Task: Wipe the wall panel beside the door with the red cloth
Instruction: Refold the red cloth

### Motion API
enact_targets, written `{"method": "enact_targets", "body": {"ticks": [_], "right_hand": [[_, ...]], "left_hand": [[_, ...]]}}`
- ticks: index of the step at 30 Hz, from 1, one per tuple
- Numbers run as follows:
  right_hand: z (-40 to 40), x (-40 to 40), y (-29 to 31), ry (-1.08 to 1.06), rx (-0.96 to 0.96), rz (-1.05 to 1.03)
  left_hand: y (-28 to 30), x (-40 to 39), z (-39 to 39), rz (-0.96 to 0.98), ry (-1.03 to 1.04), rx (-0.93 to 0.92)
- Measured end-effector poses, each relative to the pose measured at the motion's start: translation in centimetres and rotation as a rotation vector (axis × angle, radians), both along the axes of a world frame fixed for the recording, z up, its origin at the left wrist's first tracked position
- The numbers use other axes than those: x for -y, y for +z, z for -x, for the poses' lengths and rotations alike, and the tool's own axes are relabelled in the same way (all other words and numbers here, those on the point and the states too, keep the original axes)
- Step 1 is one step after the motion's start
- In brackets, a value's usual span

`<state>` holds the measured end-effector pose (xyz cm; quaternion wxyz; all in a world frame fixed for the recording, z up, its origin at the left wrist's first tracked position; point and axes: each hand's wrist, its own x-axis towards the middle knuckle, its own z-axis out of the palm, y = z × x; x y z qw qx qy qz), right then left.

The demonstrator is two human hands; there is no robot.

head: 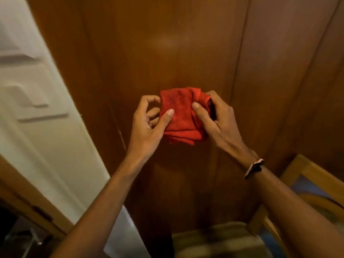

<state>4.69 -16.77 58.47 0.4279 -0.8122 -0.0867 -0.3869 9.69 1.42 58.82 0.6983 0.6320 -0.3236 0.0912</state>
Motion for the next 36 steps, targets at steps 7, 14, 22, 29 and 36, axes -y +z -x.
{"method": "enact_targets", "body": {"ticks": [7, 14, 22, 29, 36], "right_hand": [[2.7, 6.6, -10.3, 0.046, -0.407, -0.317], [8.8, 8.8, -27.8, -0.137, -1.048, -0.974], [13.1, 7.7, -43.2, -0.241, -1.285, -1.388], [15.4, 6.5, -51.6, -0.483, -1.399, -1.325], [16.3, 6.1, -53.2, -0.448, -1.406, -1.299]], "left_hand": [[-10.2, 5.9, 2.2, -0.135, -0.075, -0.352], [-26.1, 8.2, 7.5, -0.488, -0.071, -0.83], [-42.0, 10.0, 12.3, -0.728, 0.025, -1.293], [-48.7, 11.0, 16.1, -0.608, -0.014, -1.554], [-51.5, 9.4, 18.3, -0.783, -0.206, -1.455]]}}
